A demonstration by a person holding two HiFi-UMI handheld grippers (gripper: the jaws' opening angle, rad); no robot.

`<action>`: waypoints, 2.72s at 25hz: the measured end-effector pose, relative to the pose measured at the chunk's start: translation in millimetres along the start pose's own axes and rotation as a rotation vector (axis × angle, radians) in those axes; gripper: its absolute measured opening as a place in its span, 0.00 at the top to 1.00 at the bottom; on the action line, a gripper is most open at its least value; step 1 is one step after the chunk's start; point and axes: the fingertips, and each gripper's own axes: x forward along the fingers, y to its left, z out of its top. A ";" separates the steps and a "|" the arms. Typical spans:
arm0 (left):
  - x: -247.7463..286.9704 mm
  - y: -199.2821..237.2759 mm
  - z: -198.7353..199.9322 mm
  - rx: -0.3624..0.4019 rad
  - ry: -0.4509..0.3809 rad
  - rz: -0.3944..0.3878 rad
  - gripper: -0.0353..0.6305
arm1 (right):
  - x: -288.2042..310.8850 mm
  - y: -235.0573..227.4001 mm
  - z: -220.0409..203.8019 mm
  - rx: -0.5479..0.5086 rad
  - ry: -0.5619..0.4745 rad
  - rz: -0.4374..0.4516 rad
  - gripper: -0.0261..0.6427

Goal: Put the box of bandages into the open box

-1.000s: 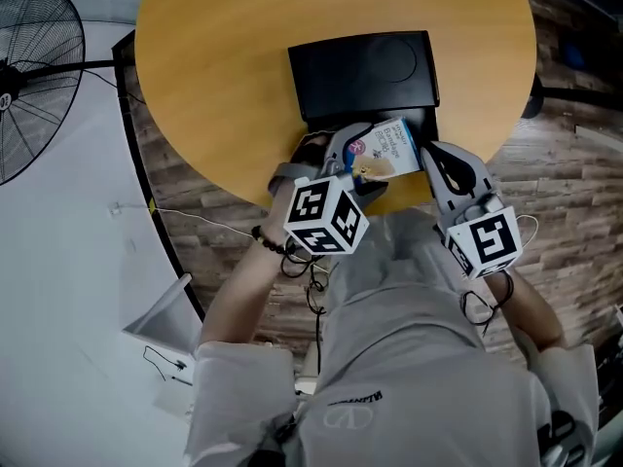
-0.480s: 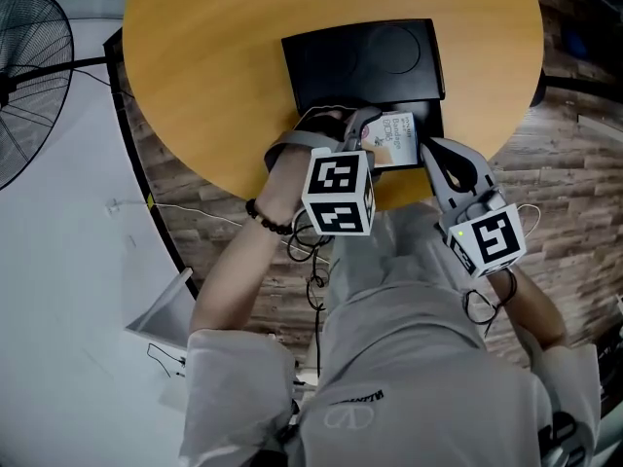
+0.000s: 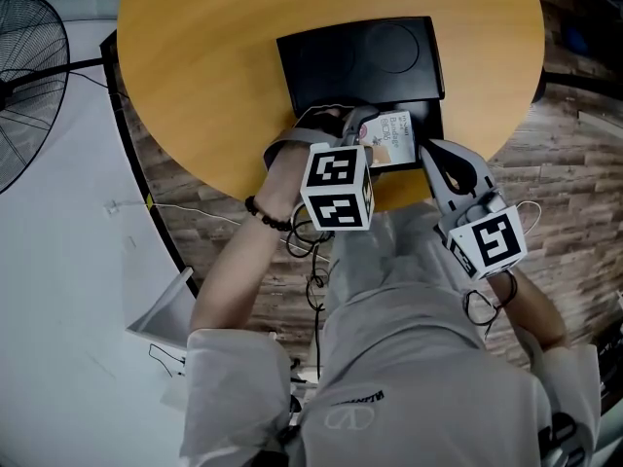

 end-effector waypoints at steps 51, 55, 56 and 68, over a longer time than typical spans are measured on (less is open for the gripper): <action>-216.0 34.5 27.7 -0.403 -0.633 0.877 0.94 | -67.8 -10.4 106.0 -0.100 -0.212 -0.122 0.93; -276.0 25.0 17.9 -0.580 -0.828 1.044 0.94 | -86.7 -18.0 137.5 -0.116 -0.301 -0.181 0.93; -288.1 20.7 14.1 -0.624 -0.869 1.063 0.94 | -91.7 -19.2 145.3 -0.116 -0.324 -0.197 0.93; -383.3 -16.3 -41.8 -0.673 -0.959 1.310 0.94 | -166.2 -27.2 198.8 -0.145 -0.505 -0.404 0.93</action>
